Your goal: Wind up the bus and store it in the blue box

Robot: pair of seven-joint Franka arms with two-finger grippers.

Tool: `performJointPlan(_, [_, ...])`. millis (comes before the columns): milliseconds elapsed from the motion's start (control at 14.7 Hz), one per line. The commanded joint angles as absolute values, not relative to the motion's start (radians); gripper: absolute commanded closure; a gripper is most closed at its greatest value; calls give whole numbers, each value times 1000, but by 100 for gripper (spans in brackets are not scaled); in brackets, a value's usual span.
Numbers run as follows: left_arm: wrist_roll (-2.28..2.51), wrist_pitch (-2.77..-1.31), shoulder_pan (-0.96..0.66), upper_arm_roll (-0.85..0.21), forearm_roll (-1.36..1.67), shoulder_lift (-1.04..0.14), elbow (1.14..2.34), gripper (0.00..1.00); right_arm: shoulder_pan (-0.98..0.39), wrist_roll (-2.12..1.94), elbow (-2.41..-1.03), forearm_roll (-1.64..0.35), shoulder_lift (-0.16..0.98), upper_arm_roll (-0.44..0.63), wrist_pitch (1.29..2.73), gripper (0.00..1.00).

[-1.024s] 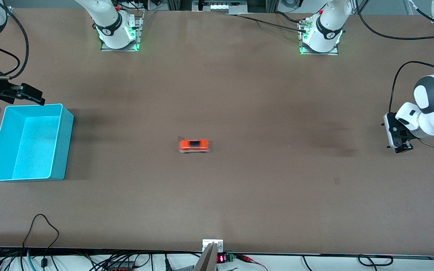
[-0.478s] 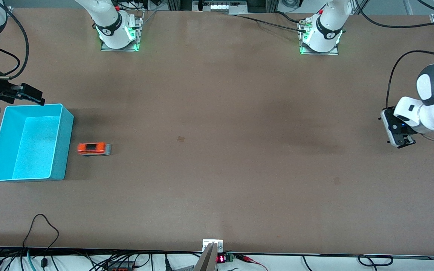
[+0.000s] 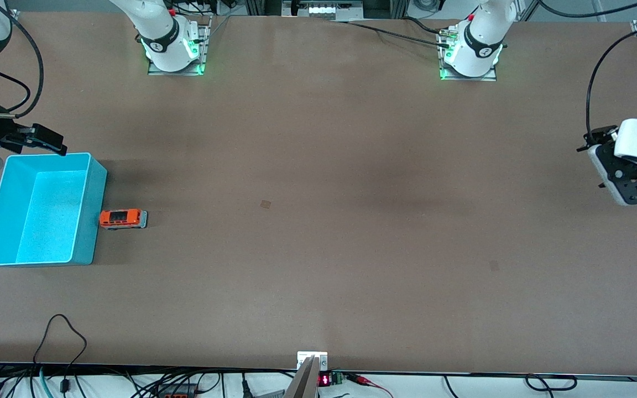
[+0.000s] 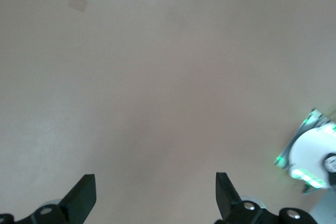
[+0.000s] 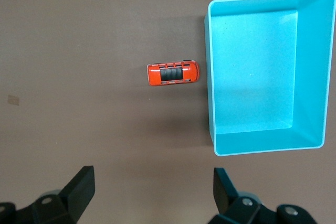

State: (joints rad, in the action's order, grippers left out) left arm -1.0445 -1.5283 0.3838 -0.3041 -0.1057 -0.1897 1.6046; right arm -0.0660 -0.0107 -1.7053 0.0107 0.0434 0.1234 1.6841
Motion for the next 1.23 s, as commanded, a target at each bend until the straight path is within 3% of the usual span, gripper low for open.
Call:
performJointPlan(0, [-840, -1425, 387, -367, -104, -163, 1526, 0, -61, -5, -1710, 6, 41, 123, 1692, 0])
performJointPlan(137, [-699, -1417, 297, -335, -103, -120, 1537, 0, -43, -11, -1704, 5, 43, 126, 1695, 0])
performJointPlan(410, [-609, -1443, 94, -126, -71, -77, 1564, 0, -57, -11, -1692, 15, 72, 121, 1697, 0])
performJointPlan(683, [-191, -1581, -49, 23, 41, 20, 1699, 0, -57, -17, -1637, 5, 158, 115, 1698, 0])
performJointPlan(819, [-83, -1662, -74, 28, 41, 52, 1750, 0, -58, -73, -1574, 2, 227, 114, 1698, 0])
performJointPlan(1160, [-97, -1638, -52, 26, 41, 35, 1717, 0, -78, -230, -1489, -3, 344, 114, 1752, 0])
